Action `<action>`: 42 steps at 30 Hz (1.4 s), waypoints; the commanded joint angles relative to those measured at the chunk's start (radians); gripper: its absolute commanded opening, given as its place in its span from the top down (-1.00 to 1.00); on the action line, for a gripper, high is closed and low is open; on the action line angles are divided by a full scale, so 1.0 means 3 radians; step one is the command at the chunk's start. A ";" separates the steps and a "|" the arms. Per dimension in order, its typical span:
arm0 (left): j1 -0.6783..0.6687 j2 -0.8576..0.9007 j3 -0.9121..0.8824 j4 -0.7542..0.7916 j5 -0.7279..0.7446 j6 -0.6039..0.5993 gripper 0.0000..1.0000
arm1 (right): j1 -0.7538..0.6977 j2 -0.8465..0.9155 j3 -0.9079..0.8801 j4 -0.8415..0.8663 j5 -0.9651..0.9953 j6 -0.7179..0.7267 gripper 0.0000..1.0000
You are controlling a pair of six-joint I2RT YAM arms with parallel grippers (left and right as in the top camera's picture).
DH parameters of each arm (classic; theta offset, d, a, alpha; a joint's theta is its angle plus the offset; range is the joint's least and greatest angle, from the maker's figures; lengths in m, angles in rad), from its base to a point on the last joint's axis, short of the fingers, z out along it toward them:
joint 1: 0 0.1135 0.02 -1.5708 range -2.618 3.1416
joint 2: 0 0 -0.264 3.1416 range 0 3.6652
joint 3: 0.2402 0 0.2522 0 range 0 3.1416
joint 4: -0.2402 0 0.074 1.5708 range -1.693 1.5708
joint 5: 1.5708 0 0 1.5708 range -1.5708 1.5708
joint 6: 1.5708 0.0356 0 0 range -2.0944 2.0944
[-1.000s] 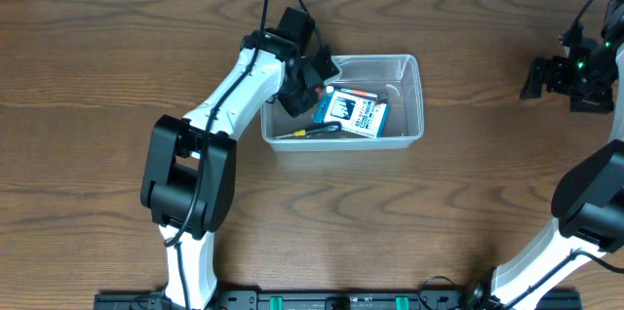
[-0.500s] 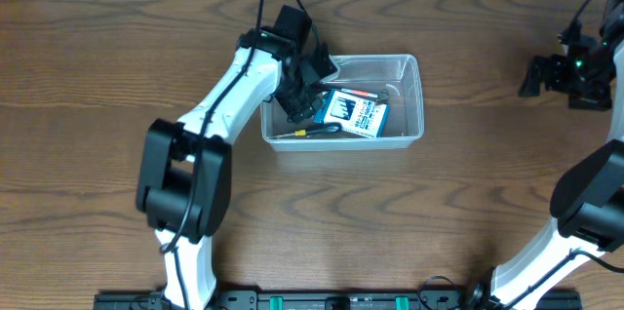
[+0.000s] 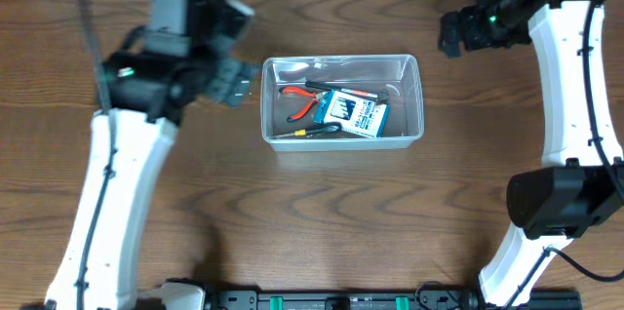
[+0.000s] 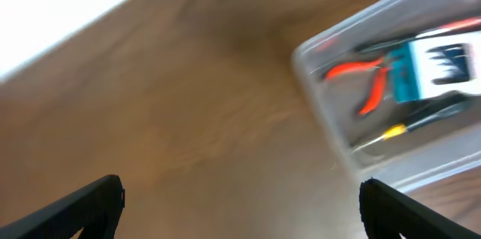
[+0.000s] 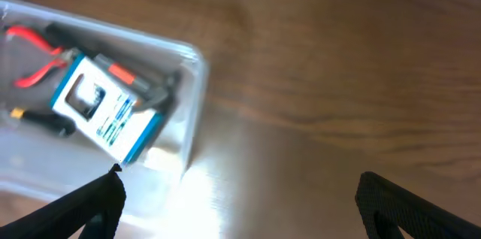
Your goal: Pack container
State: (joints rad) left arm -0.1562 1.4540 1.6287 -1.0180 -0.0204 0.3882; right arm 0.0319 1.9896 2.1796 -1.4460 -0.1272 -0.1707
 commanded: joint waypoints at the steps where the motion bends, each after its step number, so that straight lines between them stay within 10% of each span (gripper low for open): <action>1: 0.0163 -0.0258 -0.0090 -0.0022 -0.0071 -0.0323 -0.97 | -0.0039 -0.0277 0.0061 -0.0104 0.0018 0.0070 -0.98; 9: 0.0198 -0.1392 -0.0980 0.0334 -0.0074 -0.0354 -0.96 | -0.0036 -0.1363 -0.0523 0.0102 0.0315 0.0145 -0.99; 25: 0.0198 -0.3896 -0.3330 0.0815 -0.0075 -0.0125 -0.96 | 0.0051 -0.4370 -0.4439 0.2075 0.0676 0.0483 -0.99; 42: 0.0198 -0.3946 -0.3379 0.0801 -0.0074 -0.0126 -0.96 | 0.0051 -0.4578 -0.4776 0.1603 0.0697 0.0481 -0.98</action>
State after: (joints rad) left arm -0.0990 0.2787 0.6163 -0.7807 -0.0338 0.3408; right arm 0.0391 0.6189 0.7502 -0.9508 0.0696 -0.0429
